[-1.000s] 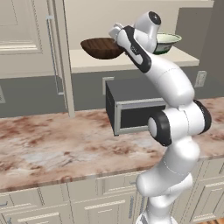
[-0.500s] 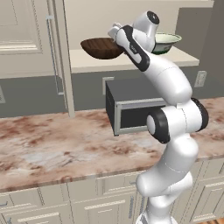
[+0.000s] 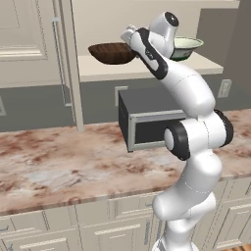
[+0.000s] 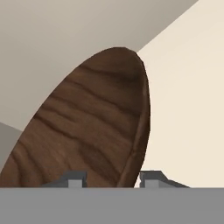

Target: Move the bowls from the cabinet to the plates on the dining table.

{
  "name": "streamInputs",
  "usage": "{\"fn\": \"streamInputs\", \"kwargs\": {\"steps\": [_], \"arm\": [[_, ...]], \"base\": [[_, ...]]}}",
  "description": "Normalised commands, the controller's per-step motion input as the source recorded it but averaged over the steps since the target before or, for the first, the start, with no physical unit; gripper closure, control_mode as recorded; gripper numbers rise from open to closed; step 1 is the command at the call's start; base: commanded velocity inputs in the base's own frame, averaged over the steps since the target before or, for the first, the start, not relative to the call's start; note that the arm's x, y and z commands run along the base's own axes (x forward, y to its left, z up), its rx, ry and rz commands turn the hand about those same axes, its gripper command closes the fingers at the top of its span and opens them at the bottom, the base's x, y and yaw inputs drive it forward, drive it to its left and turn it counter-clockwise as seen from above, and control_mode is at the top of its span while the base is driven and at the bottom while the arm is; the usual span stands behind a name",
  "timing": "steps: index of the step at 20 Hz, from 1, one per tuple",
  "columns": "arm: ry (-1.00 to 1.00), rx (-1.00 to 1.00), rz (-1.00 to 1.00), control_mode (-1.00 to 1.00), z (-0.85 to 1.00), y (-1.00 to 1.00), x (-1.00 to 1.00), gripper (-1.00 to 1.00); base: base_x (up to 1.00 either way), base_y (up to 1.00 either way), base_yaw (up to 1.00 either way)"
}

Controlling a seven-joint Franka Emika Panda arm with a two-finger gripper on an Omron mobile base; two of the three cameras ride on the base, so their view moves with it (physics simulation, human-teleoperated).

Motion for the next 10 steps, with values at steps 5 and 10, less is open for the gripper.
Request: {"fn": "streamInputs", "kwargs": {"steps": [5,10], "arm": [[0.00,0.01,0.00,-1.00,0.00,0.00,0.00,1.00],[0.00,0.00,0.00,-1.00,0.00,0.00,-0.01,1.00]], "base": [[0.00,0.00,0.00],[0.00,0.00,0.00]]}}
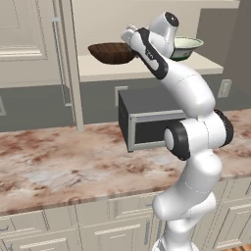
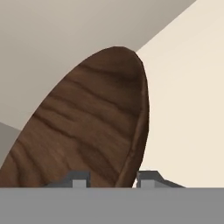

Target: Move the bowls from the cabinet to the plates on the dining table.

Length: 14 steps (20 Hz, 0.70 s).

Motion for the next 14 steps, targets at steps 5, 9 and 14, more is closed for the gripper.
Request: {"fn": "streamInputs", "kwargs": {"steps": [5,9,14], "arm": [[-0.10,0.00,0.00,-1.00,0.08,0.00,-0.50,1.00],[-0.06,0.00,0.00,-1.00,0.06,-0.02,-0.59,1.00],[-0.01,0.00,0.00,-1.00,0.00,-0.07,-0.74,1.00]], "base": [[0.00,0.00,0.00],[0.00,0.00,0.00],[0.00,0.00,0.00]]}}
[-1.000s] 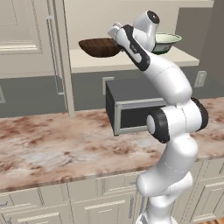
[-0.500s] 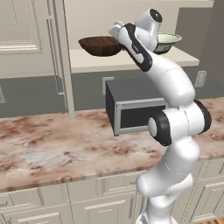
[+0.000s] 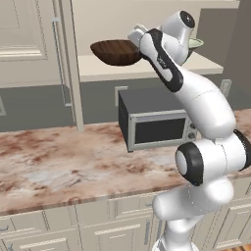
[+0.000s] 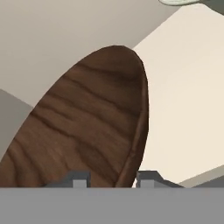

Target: Move the bowls from the cabinet to the plates on the dining table.

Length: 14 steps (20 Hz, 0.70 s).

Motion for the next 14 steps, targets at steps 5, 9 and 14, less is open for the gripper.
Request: {"fn": "streamInputs", "kwargs": {"steps": [5,9,14], "arm": [[0.00,0.00,0.00,-1.00,0.00,-0.19,-0.66,1.00],[-0.01,0.00,0.00,-1.00,0.00,-0.30,-0.59,1.00],[-0.03,0.00,0.00,-1.00,0.00,-0.37,-0.70,1.00]], "base": [[0.00,0.00,0.00],[0.00,0.00,0.00],[0.00,0.00,0.00]]}}
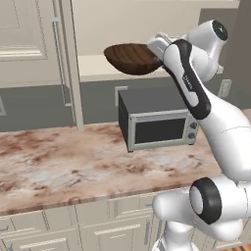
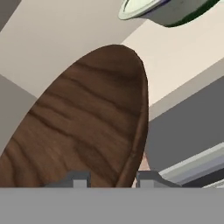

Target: Move the bowls from the cabinet to the plates on the dining table.

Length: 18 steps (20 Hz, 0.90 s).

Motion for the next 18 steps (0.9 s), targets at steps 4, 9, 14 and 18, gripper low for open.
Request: {"fn": "streamInputs", "kwargs": {"steps": [4,9,14,18], "arm": [[-0.02,0.00,0.00,-1.00,0.00,-0.32,-0.75,1.00],[-0.01,0.00,0.00,-1.00,0.05,-0.28,-0.77,1.00],[0.00,0.00,0.00,-1.00,0.02,-0.26,-0.85,1.00],[0.00,0.00,0.00,-1.00,0.00,-0.17,-0.94,1.00]], "base": [[0.00,0.00,0.00],[0.00,0.00,0.00],[0.00,0.00,0.00],[0.00,0.00,0.00]]}}
